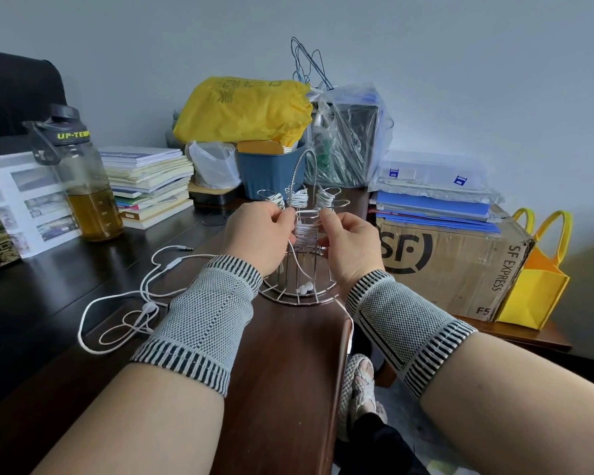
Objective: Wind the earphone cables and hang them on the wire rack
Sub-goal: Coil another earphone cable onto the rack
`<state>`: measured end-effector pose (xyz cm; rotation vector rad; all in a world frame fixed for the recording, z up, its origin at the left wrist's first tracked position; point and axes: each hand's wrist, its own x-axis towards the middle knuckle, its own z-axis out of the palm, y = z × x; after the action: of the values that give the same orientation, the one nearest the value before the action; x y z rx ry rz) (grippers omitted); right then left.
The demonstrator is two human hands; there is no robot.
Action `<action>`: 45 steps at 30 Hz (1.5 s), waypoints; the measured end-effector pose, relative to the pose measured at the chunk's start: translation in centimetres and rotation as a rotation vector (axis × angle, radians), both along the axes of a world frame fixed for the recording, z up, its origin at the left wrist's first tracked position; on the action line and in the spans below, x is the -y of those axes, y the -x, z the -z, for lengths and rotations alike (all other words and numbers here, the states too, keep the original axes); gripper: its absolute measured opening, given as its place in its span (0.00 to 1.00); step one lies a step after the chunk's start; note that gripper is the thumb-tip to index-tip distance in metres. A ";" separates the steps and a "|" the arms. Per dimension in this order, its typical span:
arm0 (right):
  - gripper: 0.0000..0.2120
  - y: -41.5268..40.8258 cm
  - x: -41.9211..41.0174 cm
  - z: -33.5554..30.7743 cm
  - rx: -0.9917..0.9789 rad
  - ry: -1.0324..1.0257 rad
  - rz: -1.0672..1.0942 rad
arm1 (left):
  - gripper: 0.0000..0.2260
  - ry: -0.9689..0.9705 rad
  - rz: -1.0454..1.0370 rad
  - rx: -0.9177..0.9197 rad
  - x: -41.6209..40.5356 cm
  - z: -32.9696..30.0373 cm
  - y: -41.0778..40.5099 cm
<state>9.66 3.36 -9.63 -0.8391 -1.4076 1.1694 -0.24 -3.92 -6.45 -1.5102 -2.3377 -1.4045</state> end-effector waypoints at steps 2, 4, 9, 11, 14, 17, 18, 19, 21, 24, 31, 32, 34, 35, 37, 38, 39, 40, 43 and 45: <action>0.16 0.1 -0.2 -0.2 0.013 0.007 0.031 | 0.16 0.012 -0.008 -0.012 0.1 0.0 -0.1; 0.16 0.2 -0.3 -0.3 0.016 0.017 0.054 | 0.16 0.020 -0.008 -0.014 0.0 0.1 -0.1; 0.16 0.4 -0.4 -0.5 0.038 0.032 0.099 | 0.17 0.112 -0.031 -0.072 -0.1 0.3 0.0; 0.16 0.4 -0.4 -0.5 0.048 0.031 0.108 | 0.18 0.174 -0.043 -0.110 0.1 0.2 -0.2; 0.13 0.5 -0.3 -0.3 0.040 0.026 0.122 | 0.20 0.203 -0.039 -0.122 0.5 0.1 -0.4; 0.08 0.2 -0.2 -0.1 0.008 0.002 0.108 | 0.19 0.206 -0.023 -0.102 0.5 0.0 -0.4; 0.08 0.1 -0.1 0.0 0.018 -0.027 0.099 | 0.18 0.205 -0.012 -0.085 0.5 0.0 -0.4; 0.08 -0.1 0.1 0.2 0.032 -0.064 0.084 | 0.18 0.200 0.004 -0.061 0.4 0.0 -0.3; 0.08 -0.1 0.6 0.5 0.055 -0.121 0.049 | 0.17 0.184 0.041 0.001 0.4 0.0 -0.3; 0.07 0.0 0.8 1.3 0.112 -0.169 0.056 | 0.14 0.184 0.093 0.039 0.3 0.1 -0.3; 0.10 -0.5 1.0 1.7 0.271 -0.441 0.074 | 0.08 0.213 0.155 -0.023 -0.1 0.4 -0.6; 0.10 -0.5 1.0 1.9 0.295 -0.479 0.067 | 0.08 0.215 0.160 -0.036 -0.1 0.4 -0.5; 0.11 -0.6 0.8 2.2 0.335 -0.529 0.061 | 0.09 0.224 0.166 -0.063 0.0 0.5 -0.5; 0.11 -0.6 0.8 2.3 0.343 -0.536 0.060 | 0.09 0.228 0.167 -0.073 0.0 0.5 -0.5; 0.09 -0.7 0.6 2.2 0.341 -0.535 0.059 | 0.08 0.236 0.169 -0.088 0.1 0.6 -0.5; 0.09 -0.7 0.5 2.1 0.344 -0.534 0.059 | 0.08 0.241 0.170 -0.099 0.1 0.6 -0.5; 0.08 -0.7 0.4 2.1 0.350 -0.531 0.061 | 0.08 0.243 0.170 -0.113 0.1 0.6 -0.6; 0.07 -0.7 0.3 2.1 0.355 -0.532 0.068 | 0.08 0.243 0.169 -0.130 0.1 0.6 -0.7; 0.06 -0.5 0.1 2.2 0.371 -0.545 0.095 | 0.07 0.217 0.158 -0.163 0.2 0.4 -0.7; 0.06 -0.4 0.1 2.2 0.403 -0.552 0.102 | 0.07 0.176 0.142 -0.148 0.1 0.2 -0.7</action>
<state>10.04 3.24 -11.80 -0.7556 -1.8737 0.4959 0.50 -4.05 -6.70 -1.7907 -2.3591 -1.0910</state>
